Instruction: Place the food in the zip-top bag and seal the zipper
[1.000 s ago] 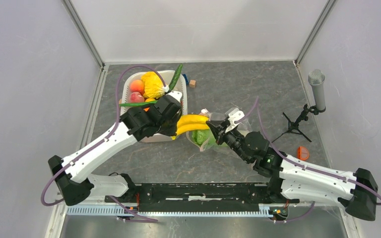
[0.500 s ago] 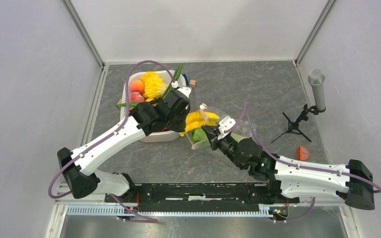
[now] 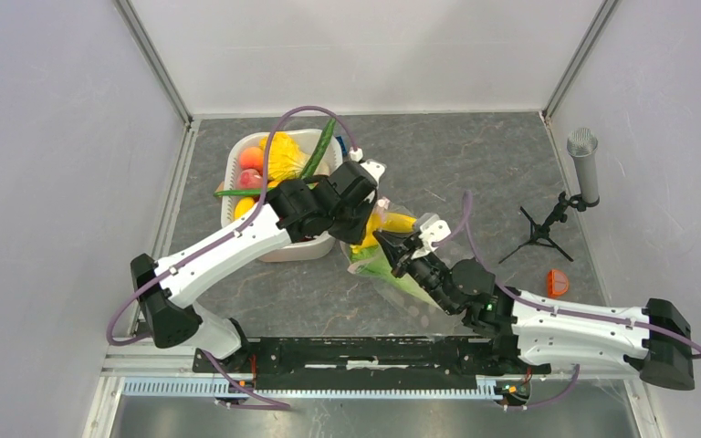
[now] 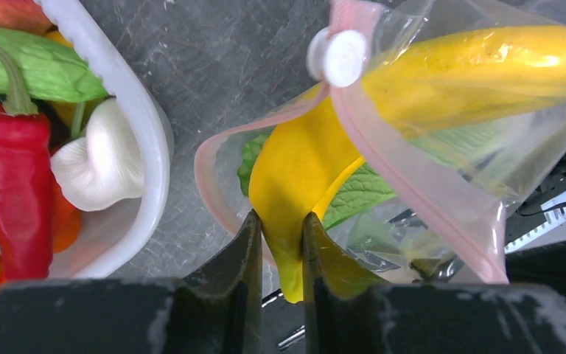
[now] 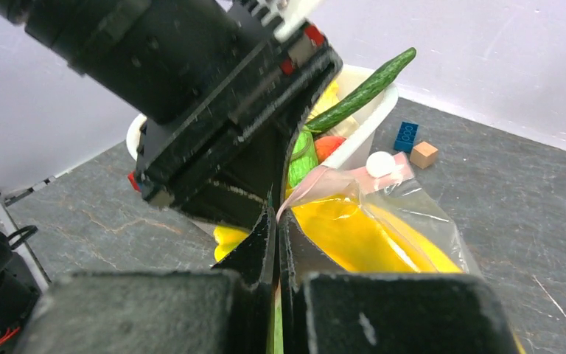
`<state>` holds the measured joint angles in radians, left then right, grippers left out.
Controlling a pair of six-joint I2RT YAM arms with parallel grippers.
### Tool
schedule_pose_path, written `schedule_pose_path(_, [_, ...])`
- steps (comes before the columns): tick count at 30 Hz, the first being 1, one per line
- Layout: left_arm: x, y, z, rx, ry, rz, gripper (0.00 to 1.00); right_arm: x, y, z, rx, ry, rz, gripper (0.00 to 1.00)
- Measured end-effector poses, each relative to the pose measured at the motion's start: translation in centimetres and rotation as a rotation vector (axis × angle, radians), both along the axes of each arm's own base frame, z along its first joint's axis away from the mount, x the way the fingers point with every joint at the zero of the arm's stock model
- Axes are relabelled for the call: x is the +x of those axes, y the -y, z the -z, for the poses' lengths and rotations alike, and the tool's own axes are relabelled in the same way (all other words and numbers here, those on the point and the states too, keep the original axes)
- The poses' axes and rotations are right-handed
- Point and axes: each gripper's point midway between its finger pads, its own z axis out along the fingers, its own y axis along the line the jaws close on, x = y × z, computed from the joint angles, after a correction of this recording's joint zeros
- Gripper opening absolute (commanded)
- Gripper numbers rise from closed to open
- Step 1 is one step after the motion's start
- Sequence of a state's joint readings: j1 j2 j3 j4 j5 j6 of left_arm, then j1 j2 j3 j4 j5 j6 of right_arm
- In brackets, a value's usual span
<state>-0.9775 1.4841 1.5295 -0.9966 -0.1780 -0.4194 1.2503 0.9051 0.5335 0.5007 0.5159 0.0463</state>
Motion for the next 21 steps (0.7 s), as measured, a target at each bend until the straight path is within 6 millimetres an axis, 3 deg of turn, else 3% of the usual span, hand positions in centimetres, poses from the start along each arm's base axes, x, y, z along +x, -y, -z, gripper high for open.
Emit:
schedule_pose_path(8, [-0.4,1.8,-2.4,-0.077,0.013,0.1,0.61,-0.5,1.4,-0.9,0.109,-0.006,0.003,0.0])
schedule_pose_path(14, [-0.9,2.4,-3.9,-0.131,0.035,0.168,0.67,-0.4,3.1,-2.7,0.231,-0.016,0.016,0.0])
schedule_pose_path(17, [-1.3,2.0,-6.4,-0.211,0.1,0.173,0.78,-0.3,4.7,-3.9,0.316,-0.006,0.032,0.0])
schedule_pose_path(21, [-2.1,-1.1,-11.2,-0.354,0.266,0.132,0.97,-1.1,7.5,-5.2,0.457,0.051,0.026,0.0])
